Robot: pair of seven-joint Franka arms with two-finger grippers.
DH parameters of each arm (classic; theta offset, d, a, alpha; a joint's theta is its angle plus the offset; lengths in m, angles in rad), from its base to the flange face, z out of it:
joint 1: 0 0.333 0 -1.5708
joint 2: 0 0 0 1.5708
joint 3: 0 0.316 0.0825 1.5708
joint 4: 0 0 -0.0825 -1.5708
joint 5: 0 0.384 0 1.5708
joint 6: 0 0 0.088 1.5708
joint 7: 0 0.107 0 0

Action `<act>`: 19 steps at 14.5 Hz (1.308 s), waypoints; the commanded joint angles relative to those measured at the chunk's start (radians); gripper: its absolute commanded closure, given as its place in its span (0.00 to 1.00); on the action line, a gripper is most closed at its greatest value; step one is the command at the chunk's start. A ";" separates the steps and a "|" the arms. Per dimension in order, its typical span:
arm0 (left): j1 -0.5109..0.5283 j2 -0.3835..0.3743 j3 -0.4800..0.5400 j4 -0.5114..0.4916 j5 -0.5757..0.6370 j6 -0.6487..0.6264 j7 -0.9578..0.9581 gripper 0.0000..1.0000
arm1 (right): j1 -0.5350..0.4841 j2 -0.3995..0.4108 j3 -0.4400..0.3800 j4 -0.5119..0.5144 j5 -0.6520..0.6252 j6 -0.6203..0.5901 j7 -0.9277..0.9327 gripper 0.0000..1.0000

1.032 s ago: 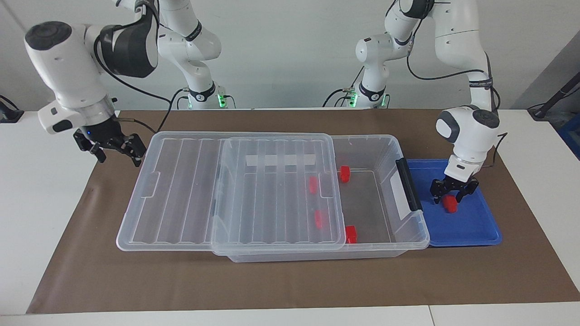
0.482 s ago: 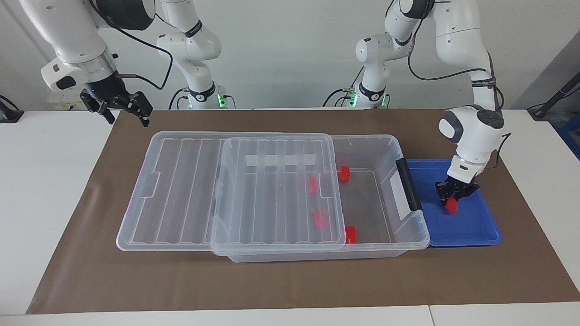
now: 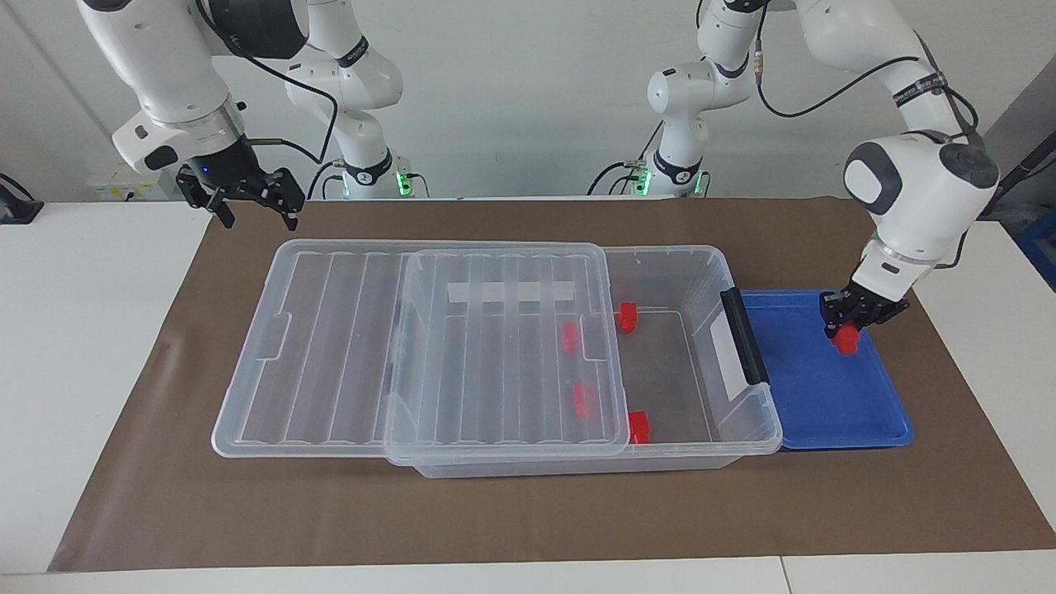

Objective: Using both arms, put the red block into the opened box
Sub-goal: 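Lift the red block with the left gripper and carry it over the box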

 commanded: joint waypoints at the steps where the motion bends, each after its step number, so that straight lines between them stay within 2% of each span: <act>1: -0.049 -0.035 0.005 0.084 -0.011 -0.156 -0.082 1.00 | -0.013 0.001 0.003 0.019 0.006 -0.024 -0.026 0.00; 5: -0.149 -0.076 0.001 0.170 -0.060 -0.278 -0.328 1.00 | -0.012 0.001 0.003 0.017 0.009 -0.020 -0.027 0.00; 7: -0.212 -0.076 0.001 0.187 -0.081 -0.273 -0.482 1.00 | -0.010 0.001 0.004 0.019 0.010 -0.025 -0.027 0.00; 9: -0.270 -0.076 0.001 0.184 -0.081 -0.243 -0.597 1.00 | -0.010 0.001 0.003 0.017 0.027 -0.024 -0.027 0.00; 15: -0.358 -0.058 0.001 0.144 -0.055 -0.148 -0.651 1.00 | -0.013 0.001 0.001 0.017 0.027 -0.011 -0.026 0.00; 19: -0.428 -0.027 0.001 0.013 0.012 0.047 -0.702 1.00 | -0.012 0.001 0.001 0.017 0.027 -0.008 -0.020 0.00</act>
